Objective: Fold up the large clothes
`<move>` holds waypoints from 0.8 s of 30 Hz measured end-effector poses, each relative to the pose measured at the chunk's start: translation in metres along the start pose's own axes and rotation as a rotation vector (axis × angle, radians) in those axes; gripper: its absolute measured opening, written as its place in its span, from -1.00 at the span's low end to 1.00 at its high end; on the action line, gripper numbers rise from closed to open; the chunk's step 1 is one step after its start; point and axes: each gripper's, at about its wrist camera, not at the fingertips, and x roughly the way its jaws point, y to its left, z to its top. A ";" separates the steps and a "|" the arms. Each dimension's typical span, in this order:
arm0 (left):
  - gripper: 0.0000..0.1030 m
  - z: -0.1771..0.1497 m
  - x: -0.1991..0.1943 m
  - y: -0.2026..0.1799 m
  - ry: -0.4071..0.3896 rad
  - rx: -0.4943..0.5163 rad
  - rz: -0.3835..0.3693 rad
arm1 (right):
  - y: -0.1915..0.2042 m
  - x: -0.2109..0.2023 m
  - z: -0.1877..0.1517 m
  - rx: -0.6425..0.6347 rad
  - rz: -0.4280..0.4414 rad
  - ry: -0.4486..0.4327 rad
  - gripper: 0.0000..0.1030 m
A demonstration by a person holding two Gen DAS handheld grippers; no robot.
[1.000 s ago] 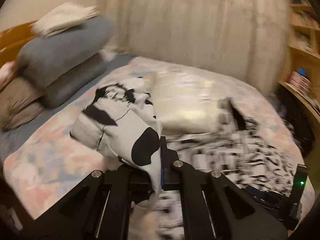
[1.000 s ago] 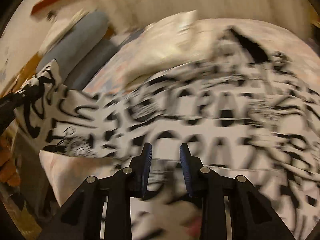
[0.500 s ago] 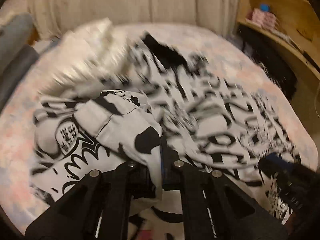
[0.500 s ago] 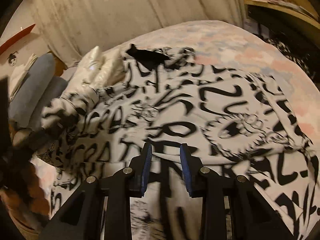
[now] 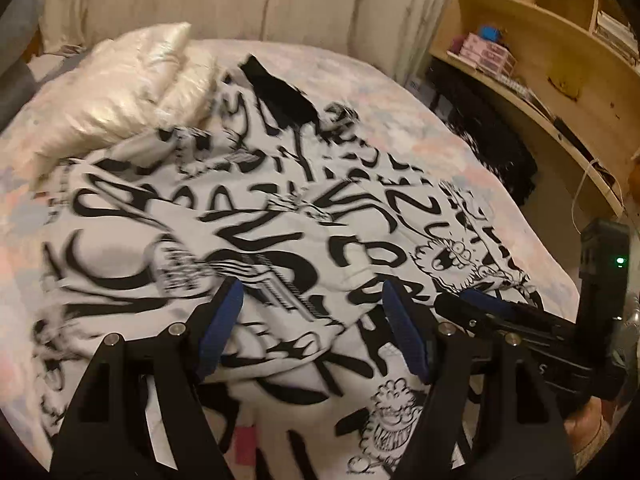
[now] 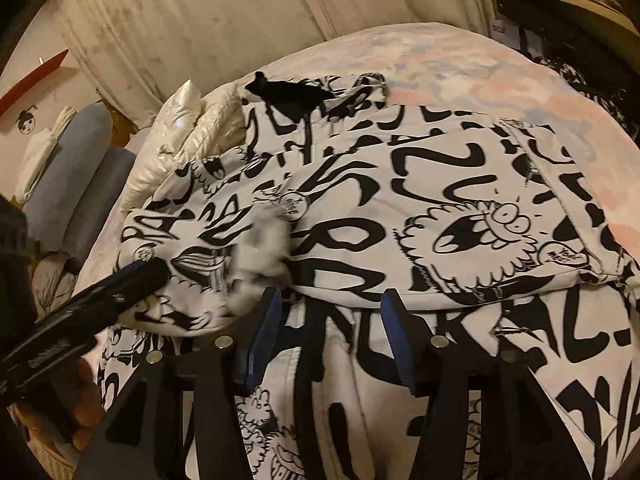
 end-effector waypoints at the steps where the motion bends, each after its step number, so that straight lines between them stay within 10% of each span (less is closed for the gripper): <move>1: 0.35 -0.001 -0.009 0.005 -0.013 -0.010 0.011 | 0.002 0.001 0.000 -0.004 0.004 0.004 0.12; 21: 0.35 -0.045 -0.065 0.129 -0.037 -0.289 0.238 | 0.041 0.115 0.044 -0.016 0.044 0.192 0.14; 24: 0.35 -0.045 -0.064 0.133 -0.041 -0.300 0.254 | 0.069 0.117 0.047 -0.141 0.026 0.177 -0.52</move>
